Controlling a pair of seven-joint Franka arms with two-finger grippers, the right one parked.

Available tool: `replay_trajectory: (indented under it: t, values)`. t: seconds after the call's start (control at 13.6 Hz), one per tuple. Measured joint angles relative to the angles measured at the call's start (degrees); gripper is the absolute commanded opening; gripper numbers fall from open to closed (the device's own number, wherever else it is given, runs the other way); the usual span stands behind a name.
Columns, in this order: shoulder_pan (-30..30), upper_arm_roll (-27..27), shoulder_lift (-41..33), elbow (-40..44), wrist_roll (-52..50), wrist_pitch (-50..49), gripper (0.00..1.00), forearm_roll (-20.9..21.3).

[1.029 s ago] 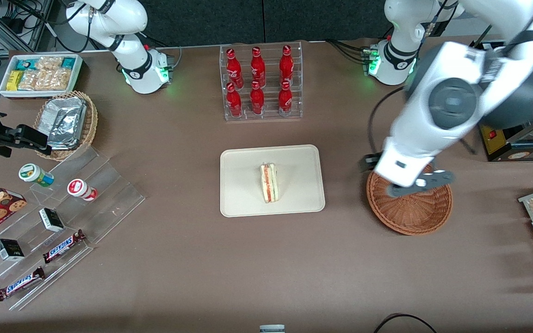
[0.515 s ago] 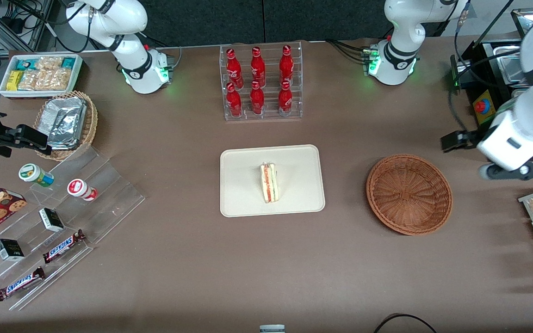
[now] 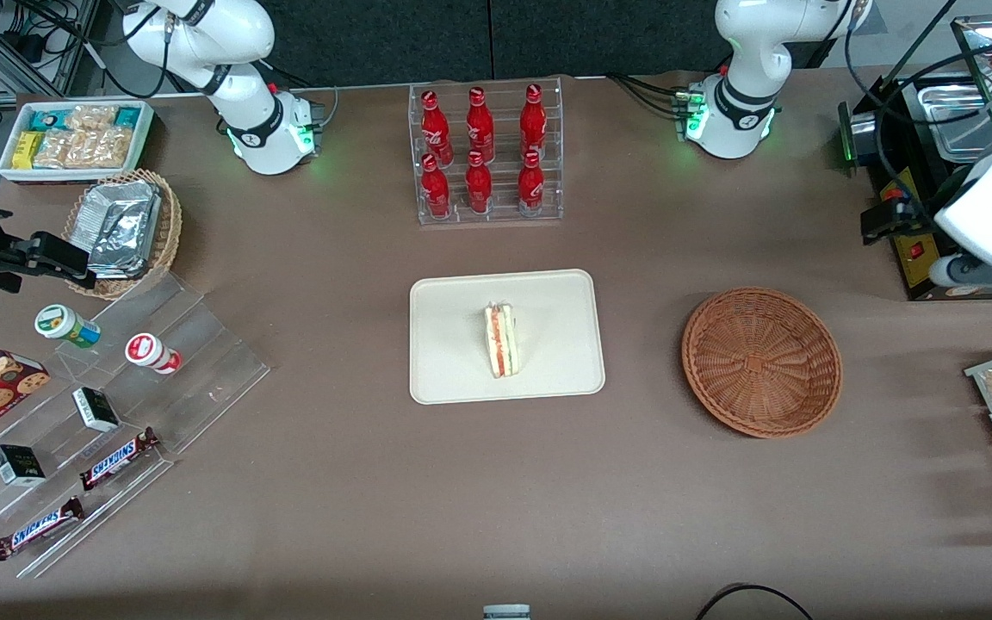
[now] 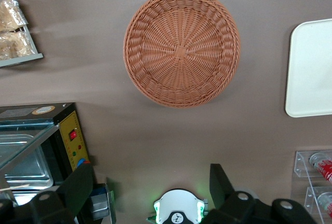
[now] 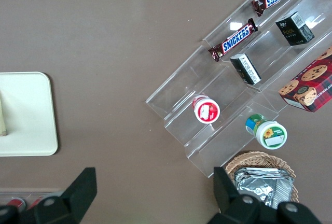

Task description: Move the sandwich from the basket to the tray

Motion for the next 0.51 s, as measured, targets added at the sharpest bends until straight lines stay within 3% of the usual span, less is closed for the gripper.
replay_trajectory:
  t: [0.22, 0.51]
  values:
    - [0.01, 1.72, -1.21, -0.32, 0.62, 0.14, 1.0, -0.1]
    - [-0.01, 1.72, -0.36, 0.06, -3.65, 0.84, 1.0, -3.2]
